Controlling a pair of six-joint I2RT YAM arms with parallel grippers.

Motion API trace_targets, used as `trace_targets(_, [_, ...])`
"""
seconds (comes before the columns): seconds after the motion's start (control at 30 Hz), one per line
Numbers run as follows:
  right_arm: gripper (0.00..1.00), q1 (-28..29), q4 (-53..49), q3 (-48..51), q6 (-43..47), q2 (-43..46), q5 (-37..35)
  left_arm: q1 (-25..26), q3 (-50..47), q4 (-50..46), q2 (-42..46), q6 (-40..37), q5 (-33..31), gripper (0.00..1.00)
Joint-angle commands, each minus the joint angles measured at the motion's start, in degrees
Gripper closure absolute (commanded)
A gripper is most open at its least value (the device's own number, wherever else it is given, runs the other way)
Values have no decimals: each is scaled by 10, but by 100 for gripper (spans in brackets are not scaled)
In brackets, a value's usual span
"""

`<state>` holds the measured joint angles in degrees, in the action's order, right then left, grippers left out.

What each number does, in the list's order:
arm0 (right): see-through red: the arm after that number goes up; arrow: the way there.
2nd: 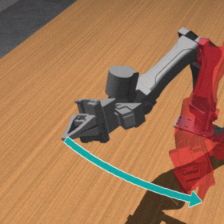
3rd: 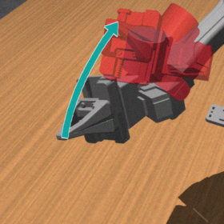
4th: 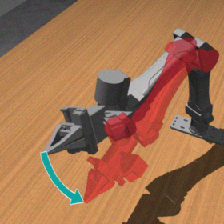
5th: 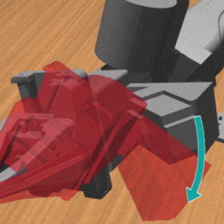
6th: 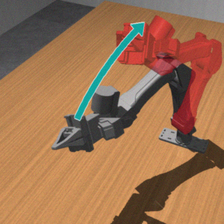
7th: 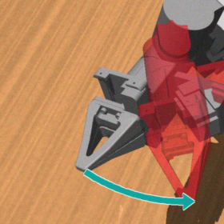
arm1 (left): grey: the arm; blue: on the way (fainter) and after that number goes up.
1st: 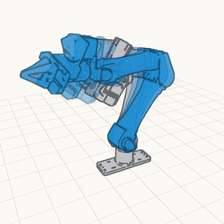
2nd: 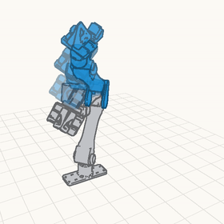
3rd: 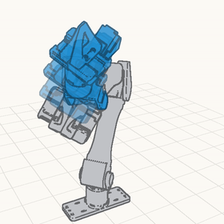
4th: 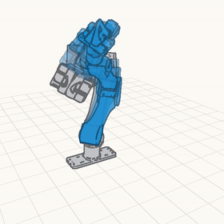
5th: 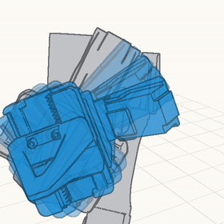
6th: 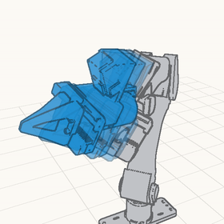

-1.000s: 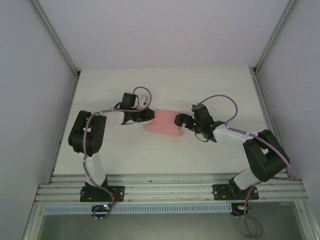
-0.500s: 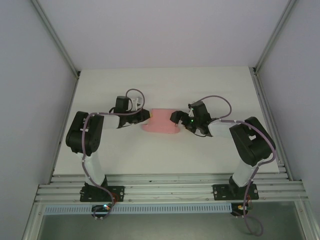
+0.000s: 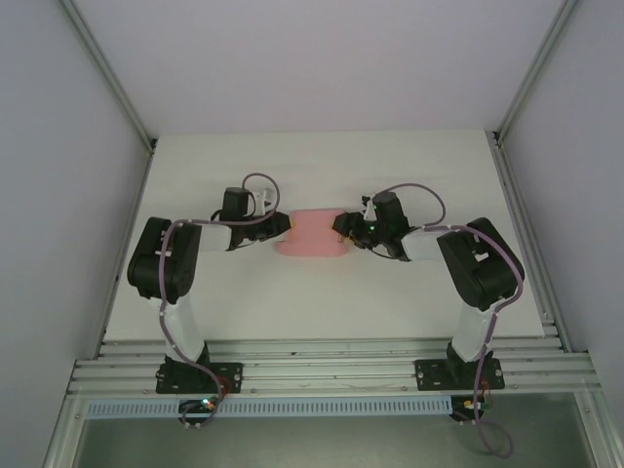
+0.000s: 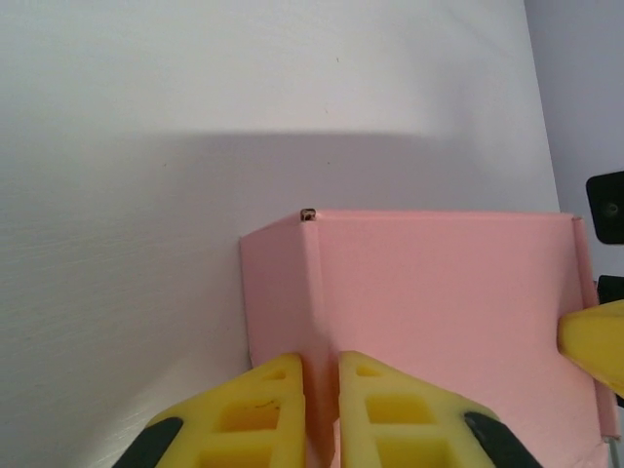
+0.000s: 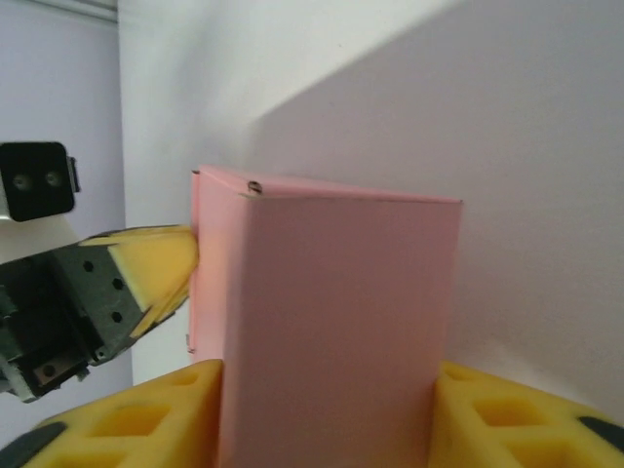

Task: Assemble paper box

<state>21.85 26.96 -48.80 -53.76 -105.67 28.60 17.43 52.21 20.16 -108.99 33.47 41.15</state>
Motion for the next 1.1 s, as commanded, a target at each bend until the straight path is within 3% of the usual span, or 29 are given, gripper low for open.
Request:
trace_targets(0.0, [58,1,34,0,-1,12,29,0,-1,-11,16,-3,1,84])
trace_targets(0.17, [60,1,22,6,0,39,28,2,22,6,60,-9,20,67])
trace_targets(0.27, [59,0,-8,9,3,61,21,8,50,-46,98,-56,9,32])
trace_targets(0.33, [59,-4,-33,12,7,81,14,16,68,-106,128,-115,-21,1])
trace_targets(0.47, [58,-22,-87,20,-10,119,10,59,91,-234,197,-297,-117,0])
trace_targets(0.6, [58,-56,-202,2,-25,148,31,178,76,-303,258,-528,-278,0])
trace_targets(0.7, [58,-89,-289,-22,-30,155,78,239,48,-312,276,-668,-322,0])
trace_targets(0.93, [62,-148,-324,-21,-115,168,210,300,50,-320,258,-779,-365,0])
trace_targets(1.07, [57,-155,-326,-19,-146,177,264,323,53,-304,230,-820,-409,0])
